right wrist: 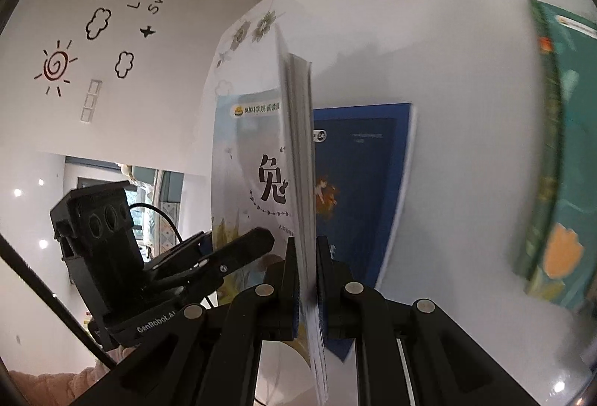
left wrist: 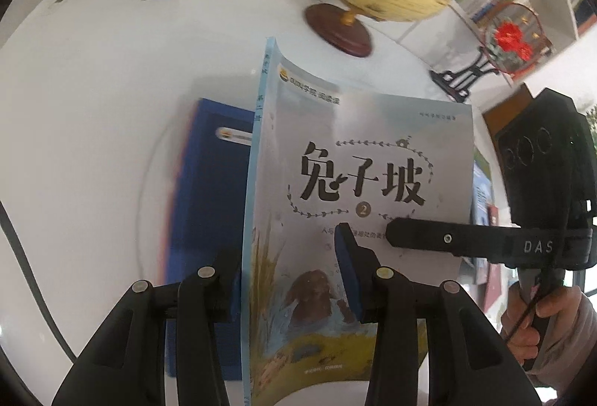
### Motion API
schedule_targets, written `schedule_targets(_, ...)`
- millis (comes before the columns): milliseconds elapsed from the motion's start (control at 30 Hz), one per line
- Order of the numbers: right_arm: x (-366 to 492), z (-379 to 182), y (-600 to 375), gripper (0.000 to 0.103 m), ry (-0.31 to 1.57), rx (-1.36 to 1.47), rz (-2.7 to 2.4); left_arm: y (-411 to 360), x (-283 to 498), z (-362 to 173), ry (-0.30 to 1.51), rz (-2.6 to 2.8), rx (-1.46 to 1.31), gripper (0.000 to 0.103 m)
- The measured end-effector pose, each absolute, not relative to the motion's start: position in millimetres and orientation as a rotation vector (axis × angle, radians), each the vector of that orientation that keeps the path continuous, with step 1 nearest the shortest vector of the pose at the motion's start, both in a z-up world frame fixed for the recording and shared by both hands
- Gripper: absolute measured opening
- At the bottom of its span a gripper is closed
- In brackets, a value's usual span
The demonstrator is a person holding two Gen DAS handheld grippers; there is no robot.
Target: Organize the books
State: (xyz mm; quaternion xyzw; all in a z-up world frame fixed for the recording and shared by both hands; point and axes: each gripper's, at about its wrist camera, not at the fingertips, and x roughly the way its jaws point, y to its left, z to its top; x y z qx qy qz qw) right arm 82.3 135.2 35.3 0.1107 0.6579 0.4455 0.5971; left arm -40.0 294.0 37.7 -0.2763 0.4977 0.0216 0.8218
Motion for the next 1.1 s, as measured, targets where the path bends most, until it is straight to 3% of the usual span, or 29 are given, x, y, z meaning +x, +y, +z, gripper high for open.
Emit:
schedule_targets(500, 89.2, -4.7, 150.7, 0.009, 1.602, 0.269, 1.006, 318.3, -32.1, 7.6, 1.076, 0.066, -0.631, 0.038)
schedule_targets(700, 90.9, -12.2, 146.6, 0.019, 1.626, 0.238, 0.948, 314.4, -27.9, 9.5, 1.096, 0.067, -0.588, 0.042)
schedule_targets(800, 93.6, -9.6, 141.2, 0.021, 1.619, 0.243, 0.927, 311.4, -24.1, 11.9, 1.126, 0.104, -0.536, 0.051)
schedule_targets(867, 94.2, -1.9, 137.7, 0.028, 1.591, 0.199, 0.899, 311.2, -22.1, 13.9, 1.145, 0.137, -0.497, 0.055)
schedule_targets(933, 95.2, 5.3, 133.7, 0.035, 1.566, 0.168, 0.869, 313.1, -21.4, 15.3, 1.155, 0.181, -0.468, 0.072)
schedule_targets(967, 95.4, 8.4, 131.3, 0.044, 1.556, 0.159, 0.859, 314.2, -21.9, 16.0, 1.156, 0.211, -0.451, 0.076)
schedule_targets(1033, 96.1, 11.9, 126.0, 0.052, 1.537, 0.144, 0.842, 317.8, -23.5, 17.4, 1.161, 0.250, -0.436, 0.076)
schedule_targets(1100, 97.0, 15.7, 121.3, 0.052, 1.518, 0.134, 0.831, 322.5, -25.6, 19.8, 1.155, 0.279, -0.440, 0.076)
